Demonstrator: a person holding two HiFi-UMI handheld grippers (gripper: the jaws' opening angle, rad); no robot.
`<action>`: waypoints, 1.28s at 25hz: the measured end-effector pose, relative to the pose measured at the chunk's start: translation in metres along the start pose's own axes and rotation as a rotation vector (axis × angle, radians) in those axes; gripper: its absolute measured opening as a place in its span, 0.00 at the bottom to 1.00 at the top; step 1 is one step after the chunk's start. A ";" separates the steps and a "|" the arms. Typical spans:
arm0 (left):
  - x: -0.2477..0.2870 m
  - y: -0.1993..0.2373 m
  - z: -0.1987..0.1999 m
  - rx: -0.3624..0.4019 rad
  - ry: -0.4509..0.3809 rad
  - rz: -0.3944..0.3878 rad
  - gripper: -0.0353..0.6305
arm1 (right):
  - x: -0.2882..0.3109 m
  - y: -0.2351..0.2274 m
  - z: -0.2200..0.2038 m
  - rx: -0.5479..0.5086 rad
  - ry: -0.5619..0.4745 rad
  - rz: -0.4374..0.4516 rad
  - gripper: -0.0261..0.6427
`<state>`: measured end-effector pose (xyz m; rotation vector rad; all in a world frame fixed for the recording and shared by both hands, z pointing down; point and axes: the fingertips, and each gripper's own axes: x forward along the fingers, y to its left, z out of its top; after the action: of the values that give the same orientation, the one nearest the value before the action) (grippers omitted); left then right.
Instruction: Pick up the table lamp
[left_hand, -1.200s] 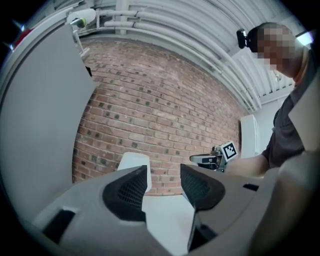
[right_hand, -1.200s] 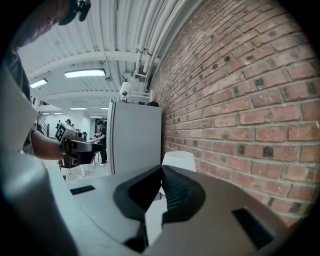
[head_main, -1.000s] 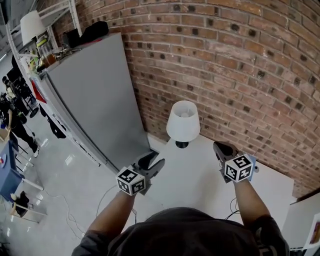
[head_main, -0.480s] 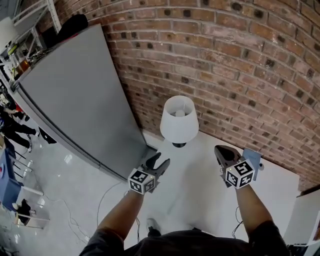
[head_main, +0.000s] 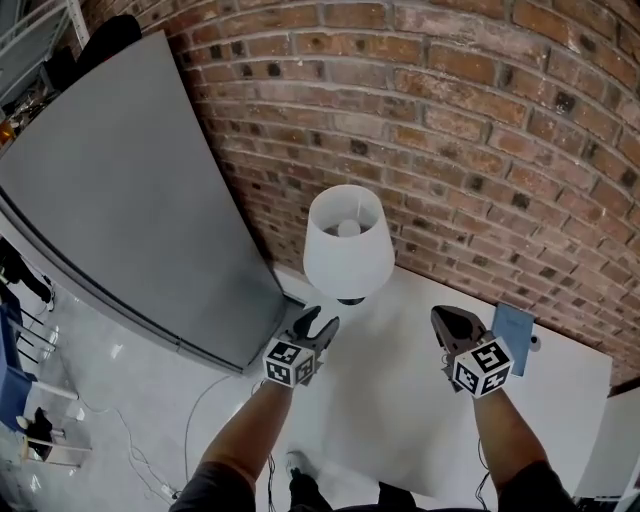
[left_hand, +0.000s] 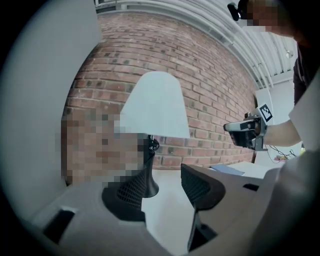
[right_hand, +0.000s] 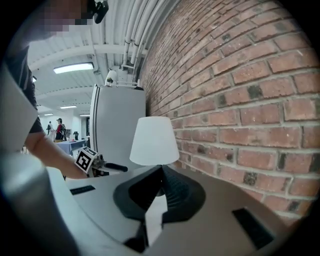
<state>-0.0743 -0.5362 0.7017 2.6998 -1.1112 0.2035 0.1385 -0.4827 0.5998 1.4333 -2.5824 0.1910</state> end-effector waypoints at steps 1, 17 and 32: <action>0.008 0.004 -0.006 0.006 0.004 0.002 0.35 | 0.000 -0.002 -0.007 0.004 0.003 0.001 0.03; 0.139 0.047 -0.023 0.015 -0.049 0.072 0.41 | -0.002 -0.035 -0.082 0.036 0.050 0.012 0.03; 0.186 0.057 -0.015 0.122 -0.059 0.046 0.26 | -0.001 -0.062 -0.102 0.060 0.075 0.017 0.03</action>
<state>0.0156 -0.6979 0.7634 2.8059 -1.2167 0.2067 0.2011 -0.4943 0.7001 1.3967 -2.5492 0.3208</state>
